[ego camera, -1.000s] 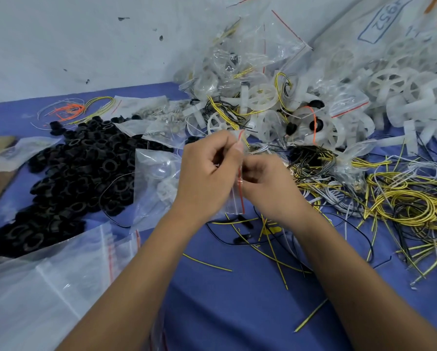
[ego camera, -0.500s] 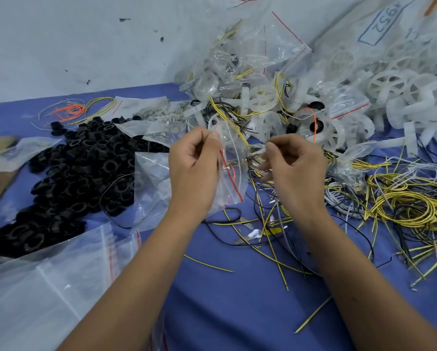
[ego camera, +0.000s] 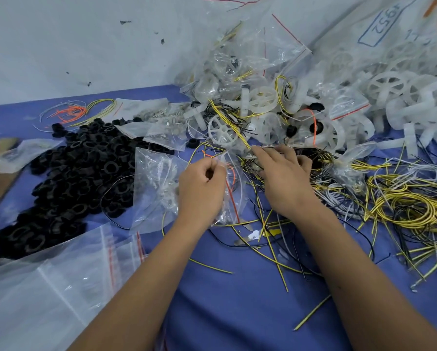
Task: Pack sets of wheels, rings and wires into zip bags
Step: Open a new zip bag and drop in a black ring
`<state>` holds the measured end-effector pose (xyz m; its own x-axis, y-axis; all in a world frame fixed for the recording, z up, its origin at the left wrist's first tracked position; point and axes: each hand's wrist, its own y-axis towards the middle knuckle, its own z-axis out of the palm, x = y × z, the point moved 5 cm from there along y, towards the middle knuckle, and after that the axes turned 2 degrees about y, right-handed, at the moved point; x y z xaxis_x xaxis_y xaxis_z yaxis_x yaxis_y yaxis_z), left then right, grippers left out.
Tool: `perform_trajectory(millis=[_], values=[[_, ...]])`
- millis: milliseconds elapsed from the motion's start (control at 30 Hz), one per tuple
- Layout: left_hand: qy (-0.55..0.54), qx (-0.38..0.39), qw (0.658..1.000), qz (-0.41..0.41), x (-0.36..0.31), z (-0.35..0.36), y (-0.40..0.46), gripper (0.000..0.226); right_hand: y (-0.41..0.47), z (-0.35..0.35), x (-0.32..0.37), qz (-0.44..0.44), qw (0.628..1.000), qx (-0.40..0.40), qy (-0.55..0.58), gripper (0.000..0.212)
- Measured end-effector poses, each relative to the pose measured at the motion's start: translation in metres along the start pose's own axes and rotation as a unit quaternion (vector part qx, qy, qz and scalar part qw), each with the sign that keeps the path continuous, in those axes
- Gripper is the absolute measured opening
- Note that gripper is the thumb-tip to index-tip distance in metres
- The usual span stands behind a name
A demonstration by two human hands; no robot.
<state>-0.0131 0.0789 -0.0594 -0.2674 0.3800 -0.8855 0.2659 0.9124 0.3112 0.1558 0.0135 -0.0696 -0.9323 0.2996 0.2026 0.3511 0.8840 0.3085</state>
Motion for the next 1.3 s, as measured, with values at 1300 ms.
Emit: perform_trajectory(millis=[1300], values=[[-0.037,0.021,0.999,-0.030,-0.001,-0.002,-0.003,0.042,-0.037,-0.085,-0.030,0.111,0.834,-0.455,0.293,0.016]])
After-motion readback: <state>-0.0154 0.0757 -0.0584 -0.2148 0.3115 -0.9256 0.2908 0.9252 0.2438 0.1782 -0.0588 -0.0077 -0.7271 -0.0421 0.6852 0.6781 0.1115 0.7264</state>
